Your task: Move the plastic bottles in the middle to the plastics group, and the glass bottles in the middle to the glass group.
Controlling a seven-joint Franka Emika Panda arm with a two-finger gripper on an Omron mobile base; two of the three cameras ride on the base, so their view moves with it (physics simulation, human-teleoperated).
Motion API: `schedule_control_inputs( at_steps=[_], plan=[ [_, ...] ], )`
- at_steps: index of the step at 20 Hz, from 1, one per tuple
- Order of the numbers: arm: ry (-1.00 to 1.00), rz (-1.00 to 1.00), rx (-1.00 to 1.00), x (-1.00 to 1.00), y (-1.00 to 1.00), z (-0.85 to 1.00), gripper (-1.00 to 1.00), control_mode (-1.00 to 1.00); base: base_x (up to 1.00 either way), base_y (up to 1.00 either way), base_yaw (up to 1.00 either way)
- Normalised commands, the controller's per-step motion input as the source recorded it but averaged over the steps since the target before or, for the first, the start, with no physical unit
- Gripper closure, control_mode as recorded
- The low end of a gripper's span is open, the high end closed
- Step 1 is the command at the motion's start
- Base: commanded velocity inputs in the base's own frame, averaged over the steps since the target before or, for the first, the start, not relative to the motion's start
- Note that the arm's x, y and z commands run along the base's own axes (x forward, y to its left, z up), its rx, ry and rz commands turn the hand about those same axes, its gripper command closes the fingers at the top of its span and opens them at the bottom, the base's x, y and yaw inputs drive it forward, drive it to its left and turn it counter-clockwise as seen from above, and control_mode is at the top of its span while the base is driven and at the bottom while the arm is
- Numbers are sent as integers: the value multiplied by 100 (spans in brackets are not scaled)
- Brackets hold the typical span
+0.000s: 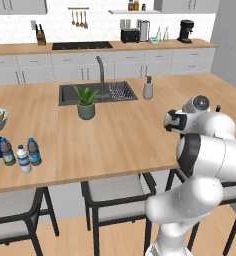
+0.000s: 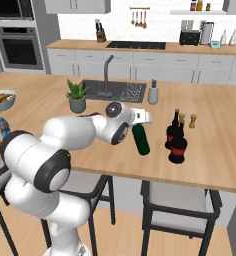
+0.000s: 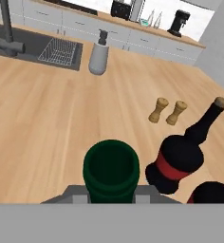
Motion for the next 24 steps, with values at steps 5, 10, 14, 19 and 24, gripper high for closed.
schedule_control_inputs(
  at_steps=[5, 10, 14, 19, 24],
  plan=[
    [1, -1, 0, 22, -36, -26, 100, -100, 0, 0, 0],
    [0, 0, 0, 27, -35, -17, 100, -100, 0, 0, 0],
    [0, 0, 0, 17, -45, -14, 100, -100, 0, 0, 0],
    [0, 0, 2, 18, -36, -16, 100, -100, 0, 0, 0],
    [0, 0, 11, 1, -17, -32, 100, -100, 0, 0, 0]
  ],
)
